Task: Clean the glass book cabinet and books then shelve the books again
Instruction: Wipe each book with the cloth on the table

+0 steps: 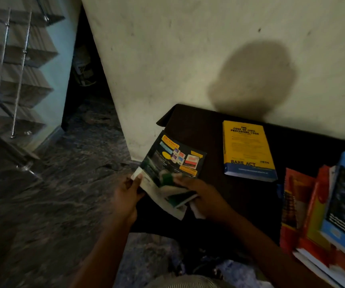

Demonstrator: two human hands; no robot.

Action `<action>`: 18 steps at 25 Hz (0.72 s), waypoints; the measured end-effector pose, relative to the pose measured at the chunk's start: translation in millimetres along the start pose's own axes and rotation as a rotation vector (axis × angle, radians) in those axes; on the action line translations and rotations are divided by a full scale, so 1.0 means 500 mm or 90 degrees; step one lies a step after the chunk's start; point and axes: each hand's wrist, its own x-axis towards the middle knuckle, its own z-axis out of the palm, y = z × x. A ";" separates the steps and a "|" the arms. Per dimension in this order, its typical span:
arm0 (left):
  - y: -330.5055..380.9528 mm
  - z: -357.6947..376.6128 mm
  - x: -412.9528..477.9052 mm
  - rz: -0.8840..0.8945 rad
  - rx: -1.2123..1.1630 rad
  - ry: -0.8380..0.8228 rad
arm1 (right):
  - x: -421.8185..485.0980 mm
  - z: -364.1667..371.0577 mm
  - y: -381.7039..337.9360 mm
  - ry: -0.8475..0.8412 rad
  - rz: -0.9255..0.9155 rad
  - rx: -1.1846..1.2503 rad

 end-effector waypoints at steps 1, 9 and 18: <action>0.019 0.019 -0.021 0.027 -0.022 -0.036 | -0.003 -0.050 -0.011 0.027 0.010 0.004; 0.120 0.279 -0.169 0.259 0.015 -0.299 | -0.129 -0.375 -0.047 0.338 -0.009 -0.133; -0.039 0.509 -0.361 0.733 0.321 -0.505 | -0.447 -0.557 -0.007 0.559 0.093 -0.225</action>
